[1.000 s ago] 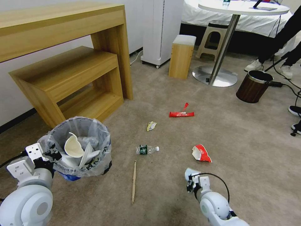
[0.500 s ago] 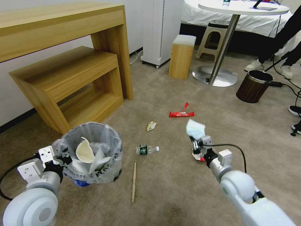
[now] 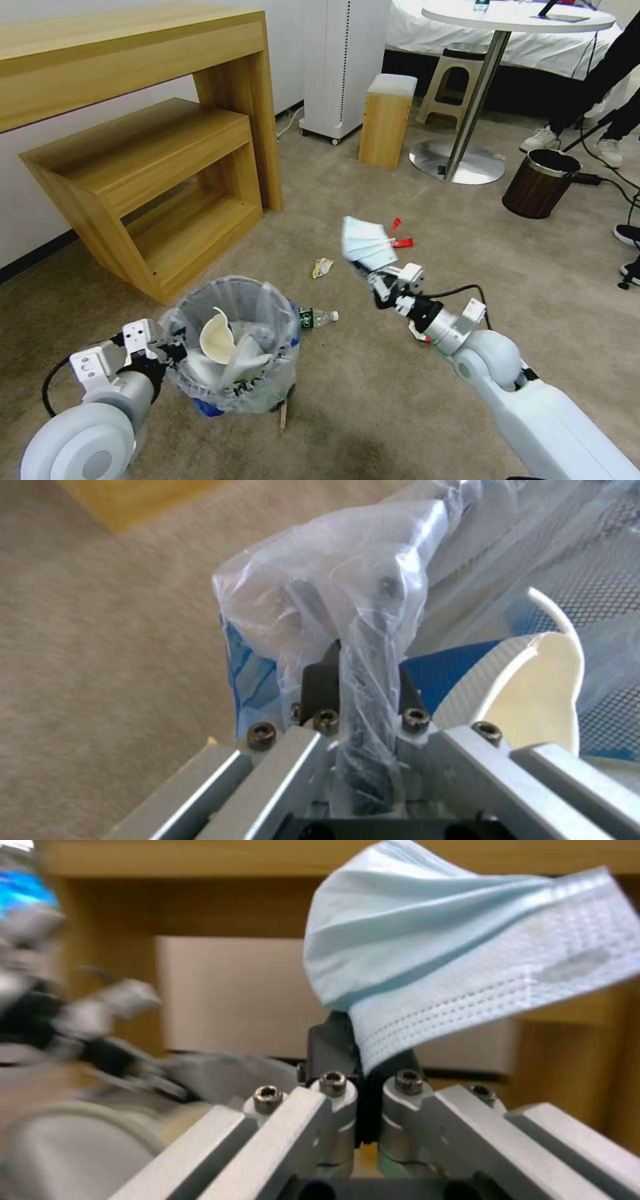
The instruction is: Pick up the trash bin and place the garbage on the floor into it.
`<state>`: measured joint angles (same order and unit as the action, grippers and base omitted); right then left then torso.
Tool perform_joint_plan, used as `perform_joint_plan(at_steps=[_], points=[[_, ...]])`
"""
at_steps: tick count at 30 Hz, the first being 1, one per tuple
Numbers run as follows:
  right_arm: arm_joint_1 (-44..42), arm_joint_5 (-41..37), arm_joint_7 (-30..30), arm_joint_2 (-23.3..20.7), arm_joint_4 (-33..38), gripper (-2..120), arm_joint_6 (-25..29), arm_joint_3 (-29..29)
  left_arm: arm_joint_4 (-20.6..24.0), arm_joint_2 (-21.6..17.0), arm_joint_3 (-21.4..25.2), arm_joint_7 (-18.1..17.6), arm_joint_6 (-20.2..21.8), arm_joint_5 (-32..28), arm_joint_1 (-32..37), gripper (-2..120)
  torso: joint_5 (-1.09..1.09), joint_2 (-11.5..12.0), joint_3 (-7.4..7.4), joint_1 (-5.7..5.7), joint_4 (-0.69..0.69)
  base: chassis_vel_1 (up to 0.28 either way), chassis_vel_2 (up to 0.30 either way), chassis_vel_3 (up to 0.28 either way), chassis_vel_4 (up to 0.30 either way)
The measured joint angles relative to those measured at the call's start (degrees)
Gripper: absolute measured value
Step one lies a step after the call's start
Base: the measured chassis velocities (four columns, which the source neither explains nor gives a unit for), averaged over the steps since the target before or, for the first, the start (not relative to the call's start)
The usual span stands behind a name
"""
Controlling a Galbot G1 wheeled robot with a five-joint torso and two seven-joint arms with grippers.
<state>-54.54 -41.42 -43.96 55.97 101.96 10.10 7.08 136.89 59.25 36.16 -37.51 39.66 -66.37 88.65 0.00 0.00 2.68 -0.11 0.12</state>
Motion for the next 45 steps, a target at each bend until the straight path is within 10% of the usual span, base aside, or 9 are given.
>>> perform_joint_plan(at_steps=[14,33,45], points=[[10.92,-4.27,-21.62,3.60,-9.06,0,0.14,-9.39,-2.04,-2.87,-3.67,1.93,1.33,-5.37,-3.53,1,0.00,0.00,0.00,0.00,-0.01,0.000,0.000,0.000,0.000],[16.24,-1.17,-28.20,7.32,-12.91,2,-1.51,-14.38,-1.79,-2.33,-3.54,3.21,1.09,-4.53,-3.55,1,0.00,0.00,0.00,0.00,-0.01,0.000,0.000,0.000,0.000],[16.09,0.80,-23.61,6.10,-11.81,45,-1.83,-13.99,0.30,-1.98,-3.60,3.34,1.07,-3.73,-2.32,1,0.00,0.00,0.00,0.01,0.00,0.000,0.000,0.000,0.000]])
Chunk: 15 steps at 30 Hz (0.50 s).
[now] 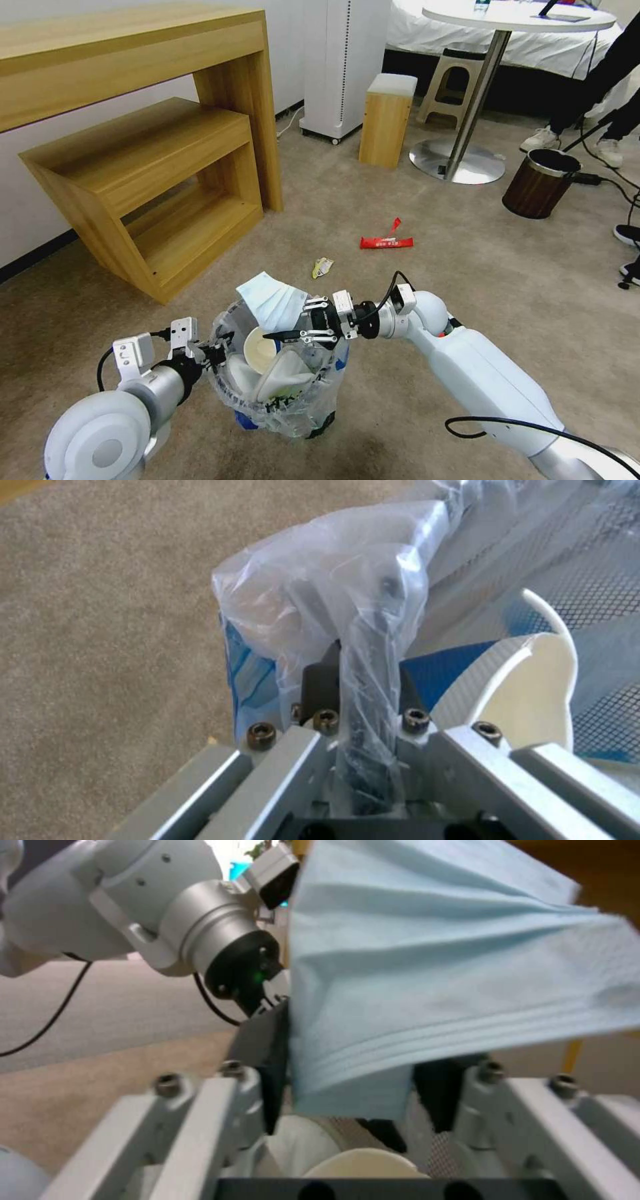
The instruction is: Pick up the trash bin and place the garbage on the floor into it.
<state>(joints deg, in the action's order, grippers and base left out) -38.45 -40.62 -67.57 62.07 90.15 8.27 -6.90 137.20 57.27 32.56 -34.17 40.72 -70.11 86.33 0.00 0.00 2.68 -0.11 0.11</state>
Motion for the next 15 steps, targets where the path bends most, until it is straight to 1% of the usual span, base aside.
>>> perform_joint_plan(at_steps=[1,2,4,5,6,7,8,10,11,12,13,14,15], points=[[-0.06,0.23,0.63,-0.24,0.30,52,-0.34,0.09,0.12,0.01,-0.02,0.00,0.00,0.07,0.07,1,0.00,0.00,0.00,0.00,0.00,0.000,0.000,0.000,0.000],[-0.06,0.23,0.63,-0.24,0.30,52,-0.34,0.09,0.12,0.01,-0.02,0.00,0.00,0.07,0.07,1,0.00,0.00,0.00,0.00,0.00,0.000,0.000,0.000,0.000],[-0.10,0.62,1.13,-0.57,0.60,64,-1.36,0.42,0.22,0.01,-0.01,0.01,0.00,0.15,0.10,1,0.00,0.00,0.00,0.00,0.00,0.000,0.000,0.000,0.000],[-0.11,0.87,1.13,-0.75,0.67,67,-1.85,0.60,0.22,0.00,0.03,0.01,0.00,0.16,0.10,1,-0.01,0.00,0.00,0.00,0.00,0.000,0.000,0.000,0.000],[-0.11,0.87,1.13,-0.75,0.67,67,-1.85,0.60,0.22,0.00,0.03,0.01,0.00,0.16,0.10,1,-0.01,0.00,0.00,0.00,0.00,0.000,0.000,0.000,0.000],[-0.09,1.19,1.12,-0.94,0.74,72,-2.24,0.80,0.22,0.00,0.08,0.01,0.00,0.17,0.10,1,0.00,0.00,0.00,0.00,0.00,0.000,0.000,0.000,0.000],[-0.04,1.85,0.87,-1.29,0.75,80,-2.62,1.11,0.24,-0.01,0.17,0.01,0.00,0.19,0.10,1,0.00,0.00,0.00,0.00,0.00,0.000,0.000,0.000,0.000],[-0.03,2.02,0.76,-1.38,0.74,82,-2.70,1.19,0.25,-0.01,0.19,0.01,0.00,0.20,0.10,1,0.00,0.00,0.00,0.00,0.00,0.000,0.000,0.000,0.000],[-0.02,2.51,0.41,-1.66,0.71,89,-2.85,1.39,0.29,0.00,0.23,0.01,0.00,0.20,0.11,1,0.00,0.00,0.00,0.00,0.00,0.000,0.000,0.000,0.000],[-0.02,2.51,0.41,-1.66,0.71,89,-2.85,1.39,0.29,0.00,0.23,0.01,0.00,0.20,0.11,1,0.00,0.00,0.00,0.00,0.00,0.000,0.000,0.000,0.000],[-0.01,3.12,-0.12,-2.11,0.68,94,-2.95,1.58,0.37,0.01,0.29,0.00,-0.01,0.21,0.12,1,0.00,0.00,0.00,0.00,0.00,0.000,0.000,0.000,0.000],[0.00,3.45,-0.45,-2.45,0.67,97,-3.02,1.72,0.41,0.01,0.36,0.01,-0.01,0.21,0.12,1,0.00,0.00,0.00,0.01,0.00,0.000,0.000,0.000,0.000],[0.00,3.45,-0.45,-2.45,0.67,97,-3.02,1.72,0.41,0.01,0.36,0.01,-0.01,0.21,0.12,1,0.00,0.00,0.00,0.01,0.00,0.000,0.000,0.000,0.000]])
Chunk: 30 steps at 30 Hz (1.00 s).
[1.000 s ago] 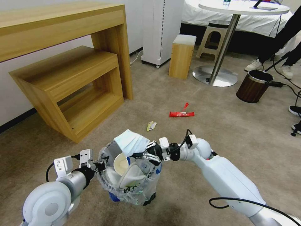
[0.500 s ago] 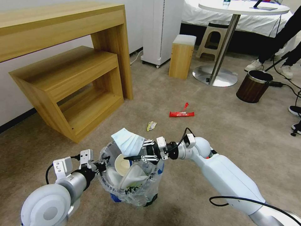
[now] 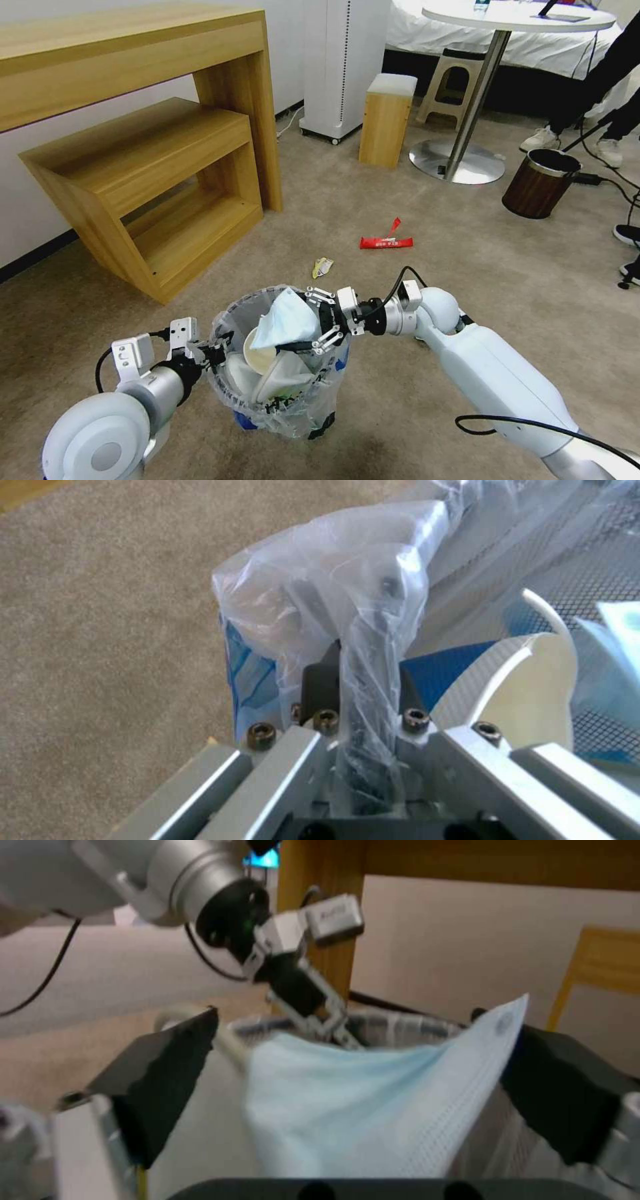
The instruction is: Pick up the trash bin and place the garbage on the floor into it.
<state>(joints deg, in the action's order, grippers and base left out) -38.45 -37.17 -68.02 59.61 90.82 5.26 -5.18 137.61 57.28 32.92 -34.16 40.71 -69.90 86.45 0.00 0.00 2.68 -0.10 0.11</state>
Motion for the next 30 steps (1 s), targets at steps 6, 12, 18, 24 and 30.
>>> perform_joint_plan(at_steps=[6,12,18,24,30], points=[[-0.15,1.31,-2.63,-2.11,0.55,100,-0.15,1.17,0.12,-0.17,0.36,-0.02,-0.08,0.01,-0.09,1,0.00,0.00,0.00,0.00,0.00,0.000,0.000,0.000,0.000],[-1.41,1.90,-4.89,-3.60,1.70,100,-0.03,3.83,0.25,-0.29,0.58,-0.02,-0.08,-0.04,-0.08,1,0.00,0.00,0.00,0.00,0.00,0.000,0.000,0.000,0.000],[-3.51,1.62,-3.00,-4.69,3.12,100,1.43,6.46,0.25,-0.51,2.06,-0.32,-0.28,-1.21,-0.61,1,0.00,0.00,0.00,0.00,0.00,0.000,0.000,0.000,0.000],[-6.17,1.25,0.58,-5.59,4.47,100,3.12,8.01,0.53,-0.46,2.34,-0.47,-0.29,-1.79,-0.61,1,0.00,0.00,0.00,0.00,0.00,0.000,0.000,0.000,0.000],[-7.38,0.36,1.08,-5.93,5.58,100,3.59,9.54,0.66,-0.49,2.42,-0.47,-0.29,-1.80,-0.60,1,0.00,0.00,0.00,0.00,0.00,0.000,0.000,0.000,0.000]])
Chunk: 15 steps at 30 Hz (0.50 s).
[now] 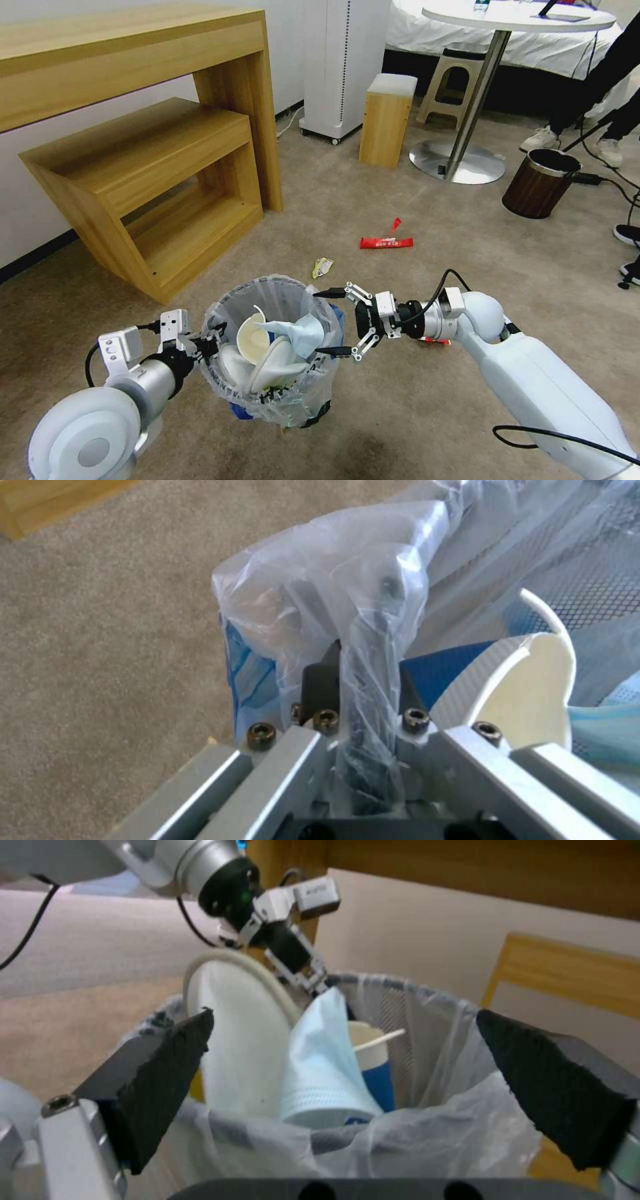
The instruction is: Pick up the trash bin and place the garbage on the floor into it.
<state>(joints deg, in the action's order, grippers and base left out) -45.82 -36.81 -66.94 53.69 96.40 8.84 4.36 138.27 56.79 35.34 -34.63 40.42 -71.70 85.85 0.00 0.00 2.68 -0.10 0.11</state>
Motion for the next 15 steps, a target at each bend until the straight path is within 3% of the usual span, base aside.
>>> perform_joint_plan(at_steps=[6,10,12,13,15], points=[[-0.80,-0.45,2.07,-0.36,0.41,100,0.50,1.72,0.28,-0.05,0.12,-0.01,0.01,0.00,0.14,1,0.00,0.00,0.00,0.00,0.00,0.000,0.000,0.000,0.000],[-2.14,-1.08,8.03,-0.57,1.48,100,1.01,3.25,0.37,0.11,0.33,-0.12,-0.02,0.03,0.23,1,0.00,0.00,0.00,0.00,0.00,0.000,0.000,0.000,0.000],[-3.86,-2.11,18.81,-0.81,3.62,100,0.44,3.94,0.10,0.36,1.22,-2.18,-0.43,0.14,0.10,1,0.00,0.00,0.00,0.00,0.00,0.000,0.000,0.000,0.000],[-3.86,-2.11,18.81,-0.81,3.62,100,0.44,3.94,0.10,0.36,1.22,-2.18,-0.43,0.14,0.10,1,0.00,0.00,0.00,0.00,0.00,0.000,0.000,0.000,0.000],[-5.88,-1.74,29.93,-0.79,6.33,100,-1.76,4.90,-0.53,0.48,2.42,-5.41,-0.75,0.10,0.00,1,0.01,0.00,0.00,0.00,0.00,0.000,0.000,0.000,0.000]])
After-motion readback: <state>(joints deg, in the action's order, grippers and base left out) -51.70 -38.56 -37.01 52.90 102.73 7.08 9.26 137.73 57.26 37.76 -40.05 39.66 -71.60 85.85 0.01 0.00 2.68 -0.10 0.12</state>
